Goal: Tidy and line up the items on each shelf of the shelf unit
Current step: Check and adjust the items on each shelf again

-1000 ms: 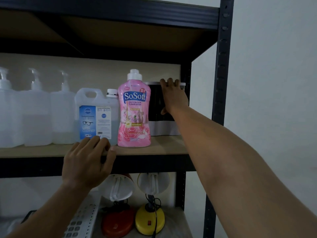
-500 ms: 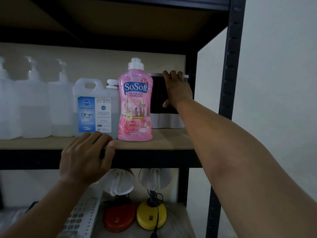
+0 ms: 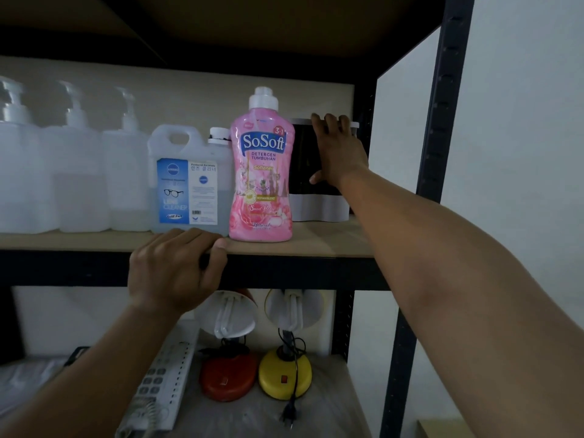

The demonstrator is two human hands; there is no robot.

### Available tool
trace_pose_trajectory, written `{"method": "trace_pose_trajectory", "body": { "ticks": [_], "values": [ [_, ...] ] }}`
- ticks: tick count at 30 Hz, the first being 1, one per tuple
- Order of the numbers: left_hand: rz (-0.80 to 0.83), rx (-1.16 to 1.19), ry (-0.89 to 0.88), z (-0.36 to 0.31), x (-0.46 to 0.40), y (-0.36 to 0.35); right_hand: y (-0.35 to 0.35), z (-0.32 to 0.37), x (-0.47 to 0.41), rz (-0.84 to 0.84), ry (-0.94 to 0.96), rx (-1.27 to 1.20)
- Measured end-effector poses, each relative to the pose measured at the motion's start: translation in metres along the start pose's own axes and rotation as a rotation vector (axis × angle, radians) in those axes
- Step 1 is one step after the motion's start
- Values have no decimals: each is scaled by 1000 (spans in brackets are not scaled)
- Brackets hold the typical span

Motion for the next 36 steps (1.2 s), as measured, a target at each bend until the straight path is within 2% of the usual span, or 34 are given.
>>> {"method": "trace_pose_trajectory", "body": {
  "ticks": [16, 27, 32, 36],
  "values": [
    [-18, 15, -4, -1, 0, -2, -1, 0, 1, -18, -12, -51],
    [-6, 28, -14, 2, -1, -4, 9, 8, 10, 30, -34, -23],
    [12, 39, -7, 3, -1, -2, 44, 27, 43, -114, -47, -339],
    [6, 44, 2, 2, -1, 0, 76, 44, 81, -209, 20, -551]
  ]
}}
Point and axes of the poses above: each hand's wrist, its own x-axis away from the middle knuckle, its own y-axis out of the back of the hand, z = x × y, the point moved 3 cm from there along -x, towards the middle knuckle, and after that the axes turned 6 degrees about z, right-handed, at the moved point
